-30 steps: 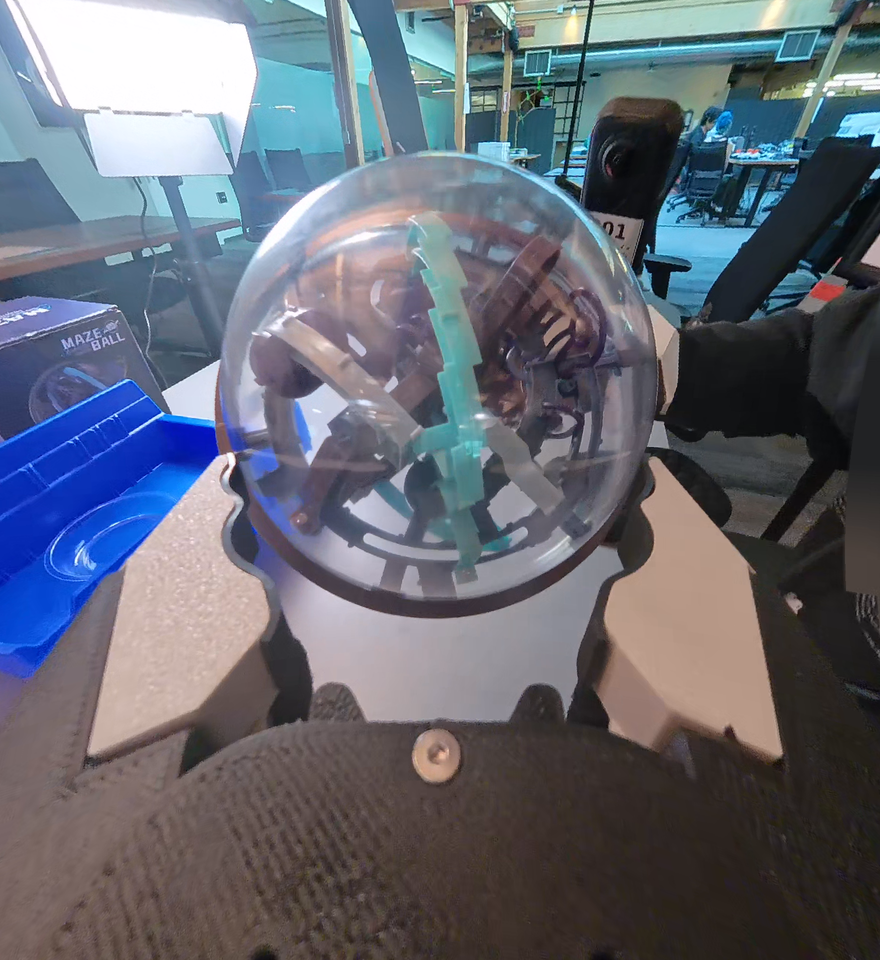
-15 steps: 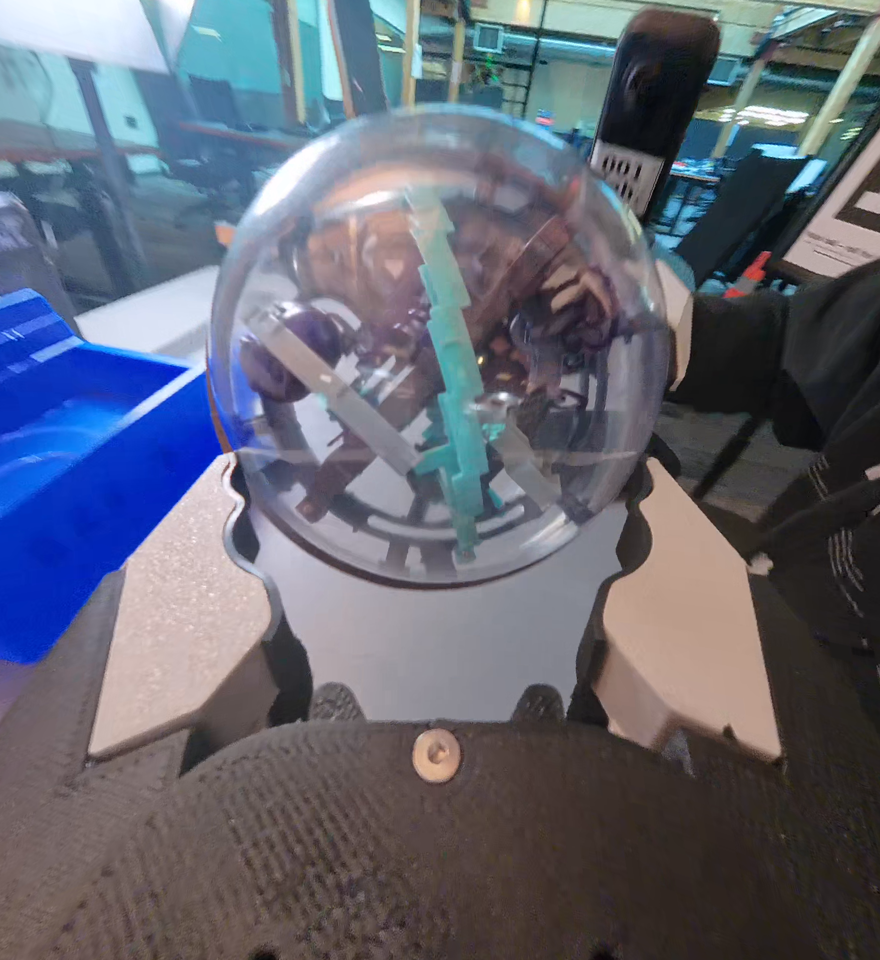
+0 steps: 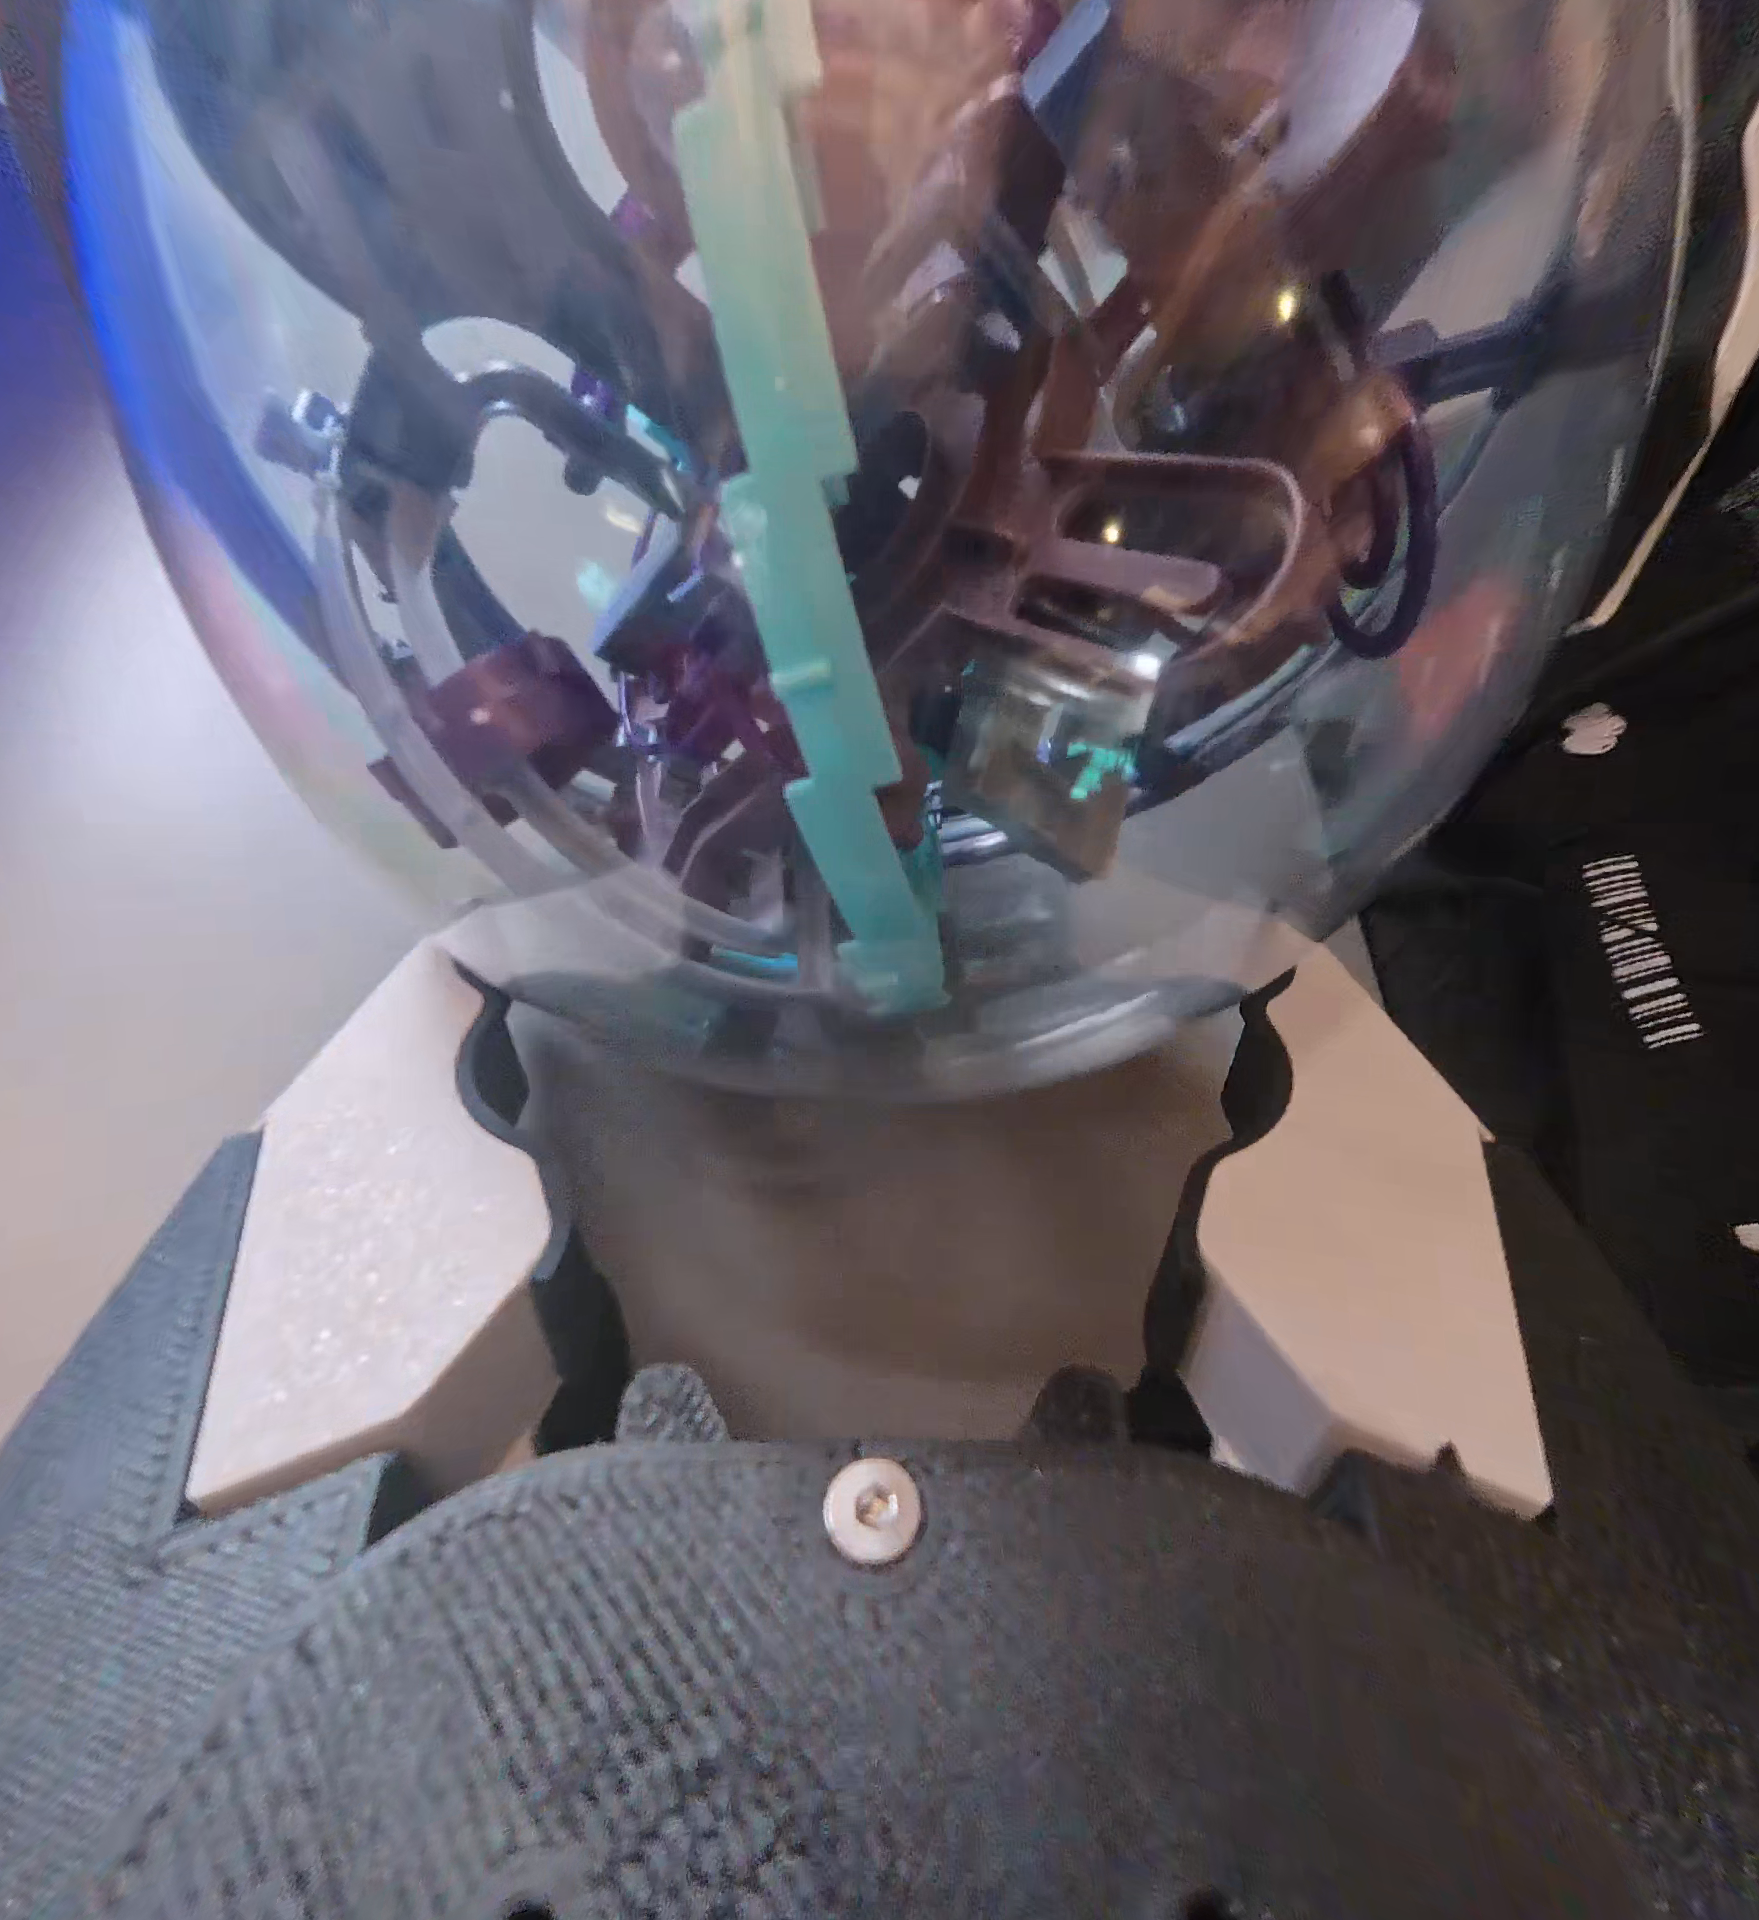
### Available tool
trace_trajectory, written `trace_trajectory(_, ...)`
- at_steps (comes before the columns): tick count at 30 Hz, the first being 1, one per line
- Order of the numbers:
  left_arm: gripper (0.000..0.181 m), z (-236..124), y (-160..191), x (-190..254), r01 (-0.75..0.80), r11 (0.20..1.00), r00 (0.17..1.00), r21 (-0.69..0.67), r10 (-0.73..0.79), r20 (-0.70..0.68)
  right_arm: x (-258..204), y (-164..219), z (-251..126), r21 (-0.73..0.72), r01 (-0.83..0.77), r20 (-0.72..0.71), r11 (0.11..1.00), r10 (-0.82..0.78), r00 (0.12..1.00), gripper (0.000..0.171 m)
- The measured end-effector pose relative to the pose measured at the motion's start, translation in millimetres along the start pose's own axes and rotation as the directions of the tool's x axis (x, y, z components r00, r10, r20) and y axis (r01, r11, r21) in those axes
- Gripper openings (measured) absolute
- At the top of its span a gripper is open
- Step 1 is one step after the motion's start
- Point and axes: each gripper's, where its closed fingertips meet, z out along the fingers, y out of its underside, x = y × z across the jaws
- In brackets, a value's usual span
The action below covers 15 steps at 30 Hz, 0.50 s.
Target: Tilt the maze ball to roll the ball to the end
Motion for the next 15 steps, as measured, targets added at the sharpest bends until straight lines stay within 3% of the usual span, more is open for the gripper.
trace_trajectory(5,0.138,-18,-6,-12,-0.05,0.998,0.989,-0.024,0.053,0.139,6,-4,7,0.028,0.01,-0.021,1.0,-0.009,1.0,0.134)
trace_trajectory(10,0.147,-45,-48,-6,-0.156,0.982,0.954,0.106,0.122,0.273,4,-12,13,0.094,0.013,0.005,0.995,-0.014,1.0,0.133)
trace_trajectory(15,0.155,-36,-58,-3,-0.184,0.978,0.944,0.101,0.147,0.296,-2,-27,2,0.232,-0.055,0.145,0.971,0.022,0.989,0.128)
